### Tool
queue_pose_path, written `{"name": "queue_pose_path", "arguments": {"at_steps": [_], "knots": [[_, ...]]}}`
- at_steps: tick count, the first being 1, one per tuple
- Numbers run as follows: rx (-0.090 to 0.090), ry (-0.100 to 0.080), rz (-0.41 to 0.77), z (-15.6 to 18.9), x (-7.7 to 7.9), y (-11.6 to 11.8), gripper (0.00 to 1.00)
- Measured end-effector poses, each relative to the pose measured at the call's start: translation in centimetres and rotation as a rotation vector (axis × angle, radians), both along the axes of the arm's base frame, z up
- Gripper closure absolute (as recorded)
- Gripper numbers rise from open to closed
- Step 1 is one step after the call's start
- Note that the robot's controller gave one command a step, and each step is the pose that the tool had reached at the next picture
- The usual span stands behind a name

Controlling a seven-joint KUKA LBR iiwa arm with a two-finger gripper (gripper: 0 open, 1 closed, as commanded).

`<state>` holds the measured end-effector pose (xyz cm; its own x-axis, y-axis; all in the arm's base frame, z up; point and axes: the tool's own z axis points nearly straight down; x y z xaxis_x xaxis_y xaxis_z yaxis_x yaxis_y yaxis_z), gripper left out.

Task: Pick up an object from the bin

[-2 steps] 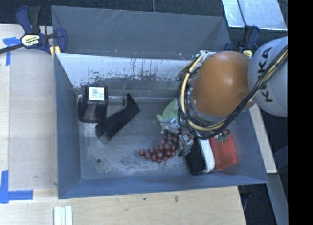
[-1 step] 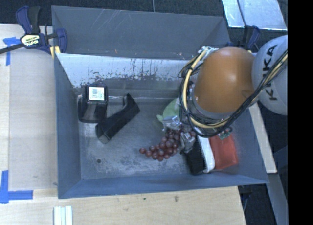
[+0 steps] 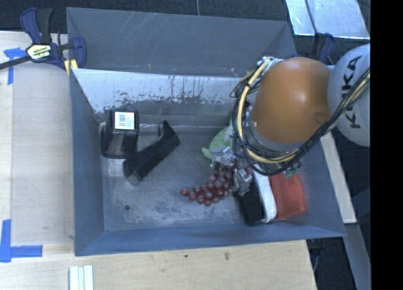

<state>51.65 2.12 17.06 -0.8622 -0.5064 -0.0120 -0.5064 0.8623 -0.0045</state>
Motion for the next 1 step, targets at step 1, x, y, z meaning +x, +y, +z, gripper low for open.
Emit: {"name": "queue_pose_path", "arguments": {"at_steps": [1], "knots": [[0.0,0.0,0.0,0.79,-0.01,-0.01,1.0]]}}
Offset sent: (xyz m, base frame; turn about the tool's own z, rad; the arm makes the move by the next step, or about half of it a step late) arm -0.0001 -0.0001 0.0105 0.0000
